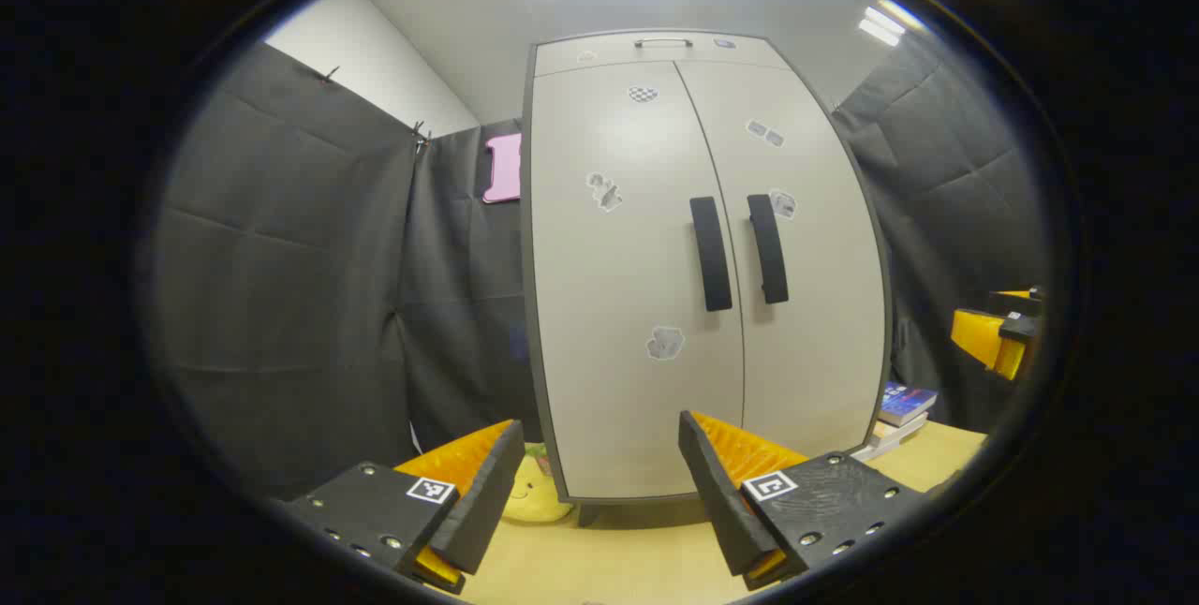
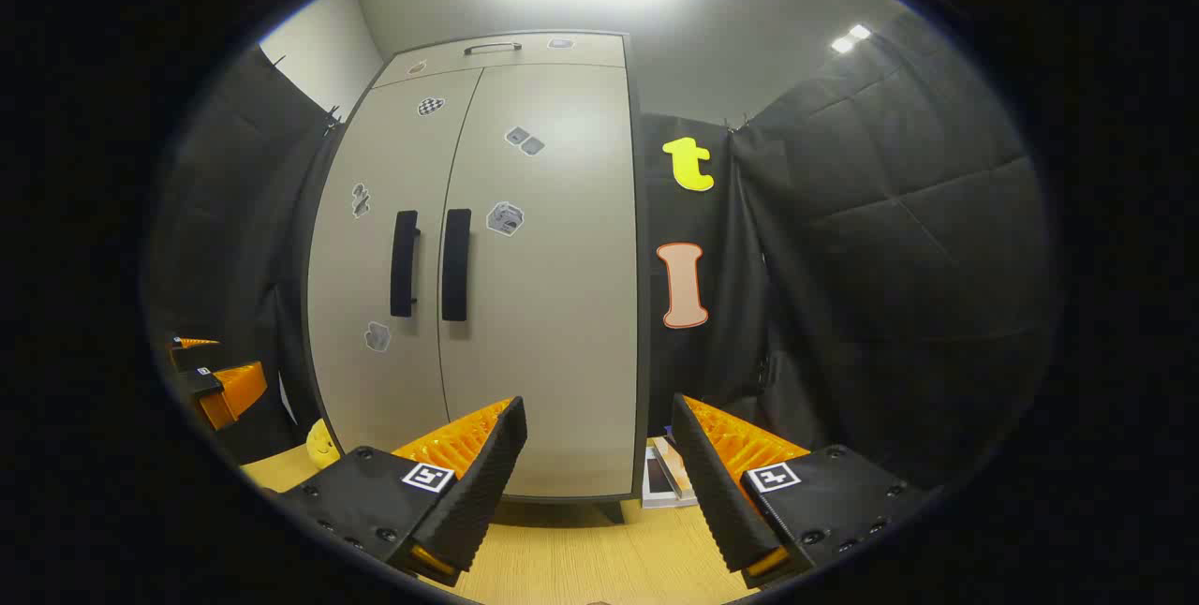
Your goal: Open the right door of the double-door shoe cabinet with the right hand, and open the left door with the left hand.
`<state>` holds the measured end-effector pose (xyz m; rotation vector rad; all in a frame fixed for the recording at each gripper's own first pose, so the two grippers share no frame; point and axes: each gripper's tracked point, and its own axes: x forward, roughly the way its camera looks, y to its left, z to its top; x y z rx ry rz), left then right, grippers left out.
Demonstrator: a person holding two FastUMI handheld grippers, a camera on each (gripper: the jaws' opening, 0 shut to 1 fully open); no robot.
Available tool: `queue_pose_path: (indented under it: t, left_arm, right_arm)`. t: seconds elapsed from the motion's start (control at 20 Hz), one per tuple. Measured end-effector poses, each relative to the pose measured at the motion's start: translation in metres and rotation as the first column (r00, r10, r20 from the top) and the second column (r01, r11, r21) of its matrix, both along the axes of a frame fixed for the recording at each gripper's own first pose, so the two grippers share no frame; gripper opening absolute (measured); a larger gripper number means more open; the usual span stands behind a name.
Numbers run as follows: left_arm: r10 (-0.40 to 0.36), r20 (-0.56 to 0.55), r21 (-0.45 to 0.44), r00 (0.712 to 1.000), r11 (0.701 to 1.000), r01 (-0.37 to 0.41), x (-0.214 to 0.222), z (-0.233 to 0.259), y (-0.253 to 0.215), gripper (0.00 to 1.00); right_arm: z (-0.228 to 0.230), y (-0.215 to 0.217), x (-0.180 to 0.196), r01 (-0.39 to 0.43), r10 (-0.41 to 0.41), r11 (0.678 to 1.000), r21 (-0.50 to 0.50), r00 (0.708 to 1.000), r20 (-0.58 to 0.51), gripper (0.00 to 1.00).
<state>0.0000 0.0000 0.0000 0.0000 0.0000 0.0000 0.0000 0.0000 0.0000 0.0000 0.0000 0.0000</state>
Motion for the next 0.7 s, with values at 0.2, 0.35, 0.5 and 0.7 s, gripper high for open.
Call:
queue_pose_path:
  t: [0.2, 0.35, 0.5, 0.7]
  left_arm:
    - [0.007, 0.008, 0.007, 1.000, 1.000, -0.007, 0.0007, 0.0034, 0.0023, 0.95]
    - [0.006, 0.010, 0.017, 1.000, 1.000, -0.006, 0.0020, 0.0031, 0.0025, 0.95]
    - [0.008, 0.010, 0.018, 1.000, 1.000, -0.008, 0.0022, 0.0036, 0.0030, 0.95]
    - [0.016, 0.010, 0.018, 1.000, 1.000, -0.017, 0.0037, 0.0033, 0.0039, 0.95]
  right_arm:
    - [0.0016, 0.0013, 0.0019, 0.001, -0.001, 1.000, -0.002, 1.000, 0.002, 0.98]
    - [-0.0004, 0.0019, 0.0036, -0.001, 0.001, 1.000, 0.001, 1.000, -0.003, 0.98]
    - [0.0002, 0.0033, 0.0046, -0.003, 0.003, 1.000, 0.004, 1.000, -0.006, 0.98]
    - [0.0021, 0.0056, 0.0080, -0.003, 0.003, 1.000, 0.003, 1.000, -0.002, 0.98]
